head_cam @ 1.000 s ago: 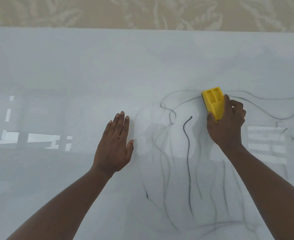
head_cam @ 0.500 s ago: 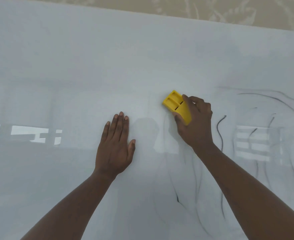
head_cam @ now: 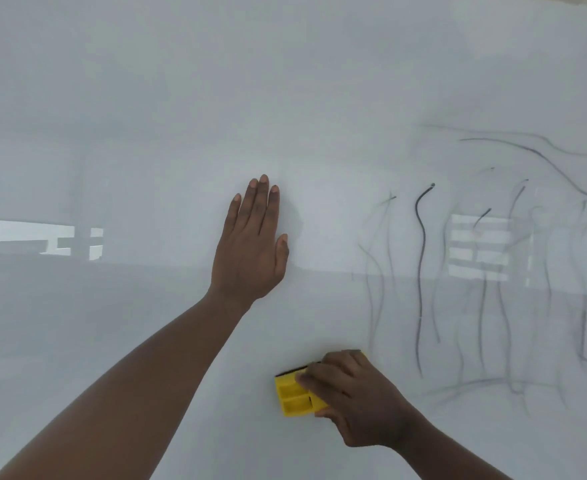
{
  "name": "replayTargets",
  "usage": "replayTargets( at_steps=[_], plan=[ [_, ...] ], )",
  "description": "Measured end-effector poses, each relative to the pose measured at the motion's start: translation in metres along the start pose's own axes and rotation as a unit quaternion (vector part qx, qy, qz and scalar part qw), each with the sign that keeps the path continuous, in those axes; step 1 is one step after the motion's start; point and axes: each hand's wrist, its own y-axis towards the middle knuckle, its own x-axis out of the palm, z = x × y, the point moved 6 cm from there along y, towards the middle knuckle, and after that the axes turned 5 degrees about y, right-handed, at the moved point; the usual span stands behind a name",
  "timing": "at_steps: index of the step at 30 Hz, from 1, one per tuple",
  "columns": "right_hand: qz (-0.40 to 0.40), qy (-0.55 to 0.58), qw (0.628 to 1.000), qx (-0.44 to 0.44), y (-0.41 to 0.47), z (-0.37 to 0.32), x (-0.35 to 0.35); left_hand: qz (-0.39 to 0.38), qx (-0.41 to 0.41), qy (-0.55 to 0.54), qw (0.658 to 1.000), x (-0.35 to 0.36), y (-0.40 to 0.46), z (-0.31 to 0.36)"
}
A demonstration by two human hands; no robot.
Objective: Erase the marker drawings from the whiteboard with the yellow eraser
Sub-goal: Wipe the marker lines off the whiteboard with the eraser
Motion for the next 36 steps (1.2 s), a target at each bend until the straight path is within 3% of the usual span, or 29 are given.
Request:
replayTargets(
  at_steps=[9, 15, 21, 26, 31, 36],
  plan=[
    [-0.196, -0.051, 0.973, -0.107, -0.136, 0.029, -0.02, 0.002, 0.001, -0.007, 1.0, 0.008, 0.026, 0.032],
    [-0.235, -0.082, 0.959, -0.138, -0.156, 0.052, -0.035, -0.001, -0.016, 0.004, 1.0, 0.017, 0.03, 0.042],
    [-0.074, -0.078, 0.991, -0.074, -0.075, 0.069, -0.052, 0.008, -0.014, 0.011, 1.0, 0.02, 0.03, 0.041],
    [0.076, -0.095, 0.992, 0.028, 0.019, 0.108, -0.093, 0.021, -0.017, -0.01, 1.0, 0.013, 0.032, 0.041],
    [0.222, -0.109, 0.955, 0.164, 0.074, 0.172, -0.158, 0.031, -0.015, -0.011, 0.999, 0.007, 0.041, 0.048],
    [0.318, -0.107, 0.895, 0.293, 0.068, 0.242, -0.217, 0.039, -0.02, -0.01, 0.999, 0.007, 0.074, 0.081]
  ],
)
